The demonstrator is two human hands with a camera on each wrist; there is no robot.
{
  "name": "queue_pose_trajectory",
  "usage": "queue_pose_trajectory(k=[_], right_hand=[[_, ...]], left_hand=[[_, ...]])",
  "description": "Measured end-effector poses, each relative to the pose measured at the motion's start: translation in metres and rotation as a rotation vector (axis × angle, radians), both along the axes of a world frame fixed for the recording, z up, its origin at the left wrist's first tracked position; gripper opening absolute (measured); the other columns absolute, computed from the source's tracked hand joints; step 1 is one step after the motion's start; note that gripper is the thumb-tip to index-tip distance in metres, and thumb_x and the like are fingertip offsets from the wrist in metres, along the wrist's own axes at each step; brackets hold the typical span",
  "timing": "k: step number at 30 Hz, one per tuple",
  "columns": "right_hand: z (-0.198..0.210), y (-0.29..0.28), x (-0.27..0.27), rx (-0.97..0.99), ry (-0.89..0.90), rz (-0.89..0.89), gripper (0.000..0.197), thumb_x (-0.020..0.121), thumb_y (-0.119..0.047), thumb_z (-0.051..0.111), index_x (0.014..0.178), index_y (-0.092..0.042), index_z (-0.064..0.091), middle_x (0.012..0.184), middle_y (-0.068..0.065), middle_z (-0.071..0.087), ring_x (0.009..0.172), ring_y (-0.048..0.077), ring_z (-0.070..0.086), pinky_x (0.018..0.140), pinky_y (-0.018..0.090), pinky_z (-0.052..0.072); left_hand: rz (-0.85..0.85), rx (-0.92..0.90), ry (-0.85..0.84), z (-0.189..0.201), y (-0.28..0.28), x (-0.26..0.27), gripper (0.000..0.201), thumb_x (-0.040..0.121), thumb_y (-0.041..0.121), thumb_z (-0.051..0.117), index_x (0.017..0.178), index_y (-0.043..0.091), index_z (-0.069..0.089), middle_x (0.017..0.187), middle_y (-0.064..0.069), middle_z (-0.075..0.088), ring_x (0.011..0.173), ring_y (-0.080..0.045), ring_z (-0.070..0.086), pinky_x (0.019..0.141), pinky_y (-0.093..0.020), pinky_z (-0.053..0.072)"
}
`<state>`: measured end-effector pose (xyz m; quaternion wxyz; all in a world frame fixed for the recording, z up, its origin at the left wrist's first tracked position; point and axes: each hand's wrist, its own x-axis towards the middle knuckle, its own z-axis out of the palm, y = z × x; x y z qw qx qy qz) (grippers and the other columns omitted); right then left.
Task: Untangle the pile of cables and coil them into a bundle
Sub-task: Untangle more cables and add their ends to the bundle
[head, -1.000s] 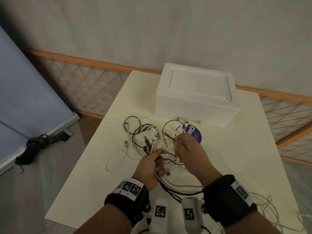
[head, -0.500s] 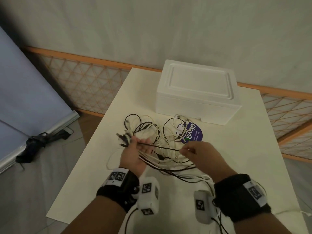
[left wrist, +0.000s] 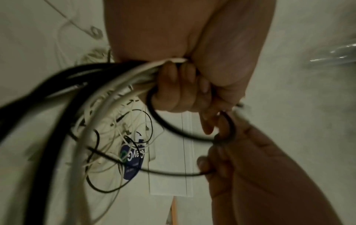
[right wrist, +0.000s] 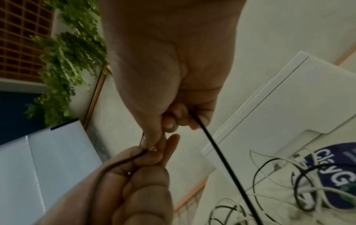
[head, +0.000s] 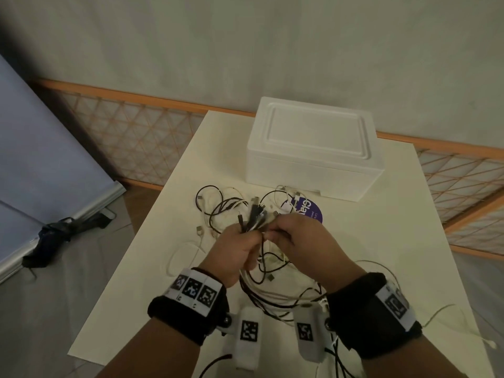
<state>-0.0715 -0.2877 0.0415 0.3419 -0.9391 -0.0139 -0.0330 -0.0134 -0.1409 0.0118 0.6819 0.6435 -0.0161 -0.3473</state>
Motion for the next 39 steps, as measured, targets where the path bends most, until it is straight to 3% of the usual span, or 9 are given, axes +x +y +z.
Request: queue_pose_trajectory(k=[4, 8, 12, 16, 21, 24, 27, 34, 39], right_hand=[[0.010, -0.003, 0.003, 0.265, -0.176, -0.073, 0.004, 0.085, -0.016, 0.069, 0.085, -0.015, 0.073, 0.075, -0.011, 0.067, 0.076, 0.000, 0.063, 0.068, 0.010, 0.046], [0.009, -0.001, 0.003, 0.377, -0.192, -0.078, 0.004, 0.081, -0.013, 0.071, 0.083, -0.015, 0.074, 0.077, -0.010, 0.069, 0.077, 0.002, 0.063, 0.068, 0.008, 0.045], [0.003, 0.000, 0.001, 0.452, -0.243, -0.121, 0.008, 0.081, -0.010, 0.071, 0.082, -0.018, 0.073, 0.076, -0.014, 0.068, 0.077, 0.000, 0.064, 0.069, 0.007, 0.044], [0.012, 0.009, 0.002, 0.391, -0.349, -0.041, 0.005, 0.079, -0.018, 0.071, 0.082, -0.016, 0.074, 0.076, -0.007, 0.067, 0.076, 0.005, 0.061, 0.071, 0.014, 0.045], [-0.003, -0.004, 0.004, 0.749, -0.319, -0.422, 0.015, 0.092, -0.004, 0.052, 0.097, -0.015, 0.060, 0.091, -0.001, 0.058, 0.077, 0.015, 0.057, 0.061, 0.016, 0.049], [-0.023, -0.008, 0.002, 0.324, 0.157, -0.116, 0.038, 0.086, 0.001, 0.055, 0.116, -0.021, 0.056, 0.109, -0.006, 0.056, 0.091, 0.010, 0.058, 0.071, 0.016, 0.048], [-0.039, 0.000, 0.002, -0.095, 0.271, 0.136, 0.024, 0.086, -0.016, 0.063, 0.111, -0.015, 0.065, 0.106, 0.000, 0.061, 0.094, 0.013, 0.055, 0.079, 0.021, 0.041], [-0.016, -0.009, 0.007, 0.075, 0.180, 0.047, 0.012, 0.091, -0.019, 0.060, 0.102, -0.017, 0.065, 0.084, -0.011, 0.059, 0.070, 0.000, 0.055, 0.071, 0.019, 0.044], [-0.017, 0.001, 0.009, -0.115, 0.291, 0.262, 0.024, 0.087, -0.021, 0.065, 0.110, -0.017, 0.065, 0.105, -0.004, 0.063, 0.086, 0.006, 0.057, 0.073, 0.014, 0.037]], left_hand=[[-0.121, -0.028, 0.052, 0.002, -0.002, -0.001, 0.034, 0.085, -0.004, 0.057, 0.062, 0.020, 0.066, 0.049, 0.002, 0.025, 0.041, -0.010, 0.019, 0.043, -0.022, 0.014], [-0.205, 0.039, -0.073, 0.008, -0.003, -0.006, 0.017, 0.075, 0.019, 0.074, 0.061, 0.027, 0.070, 0.056, -0.005, 0.044, 0.042, -0.010, 0.027, 0.045, -0.022, 0.018], [-0.129, 0.058, -0.178, 0.011, -0.002, -0.004, 0.020, 0.081, 0.002, 0.071, 0.077, 0.021, 0.063, 0.049, 0.012, 0.051, 0.038, -0.001, 0.039, 0.042, -0.016, 0.031], [-0.297, 0.138, -0.262, 0.018, -0.005, -0.009, 0.024, 0.085, 0.002, 0.067, 0.068, 0.016, 0.057, 0.040, 0.014, 0.050, 0.036, 0.004, 0.045, 0.045, -0.008, 0.033], [-0.093, -0.025, -0.149, 0.020, -0.003, -0.002, 0.015, 0.084, 0.015, 0.070, 0.069, 0.019, 0.068, 0.039, 0.009, 0.036, 0.035, -0.006, 0.026, 0.039, -0.017, 0.027], [0.000, -0.251, -0.059, 0.024, -0.004, 0.005, 0.018, 0.081, 0.019, 0.065, 0.065, 0.018, 0.074, 0.036, 0.007, 0.030, 0.030, -0.004, 0.021, 0.038, -0.011, 0.023], [0.002, -0.377, -0.032, 0.033, -0.008, 0.008, 0.024, 0.078, 0.021, 0.055, 0.062, 0.019, 0.074, 0.036, 0.008, 0.027, 0.030, -0.003, 0.020, 0.039, -0.008, 0.023], [0.038, -0.499, 0.027, 0.019, -0.004, 0.010, 0.039, 0.043, 0.048, 0.090, 0.065, 0.020, 0.074, 0.035, 0.011, 0.029, 0.029, -0.002, 0.023, 0.037, -0.009, 0.025], [0.081, -0.589, 0.080, 0.019, -0.006, 0.010, 0.047, 0.034, 0.051, 0.093, 0.062, 0.019, 0.073, 0.035, 0.012, 0.029, 0.029, -0.001, 0.024, 0.036, -0.009, 0.026]])
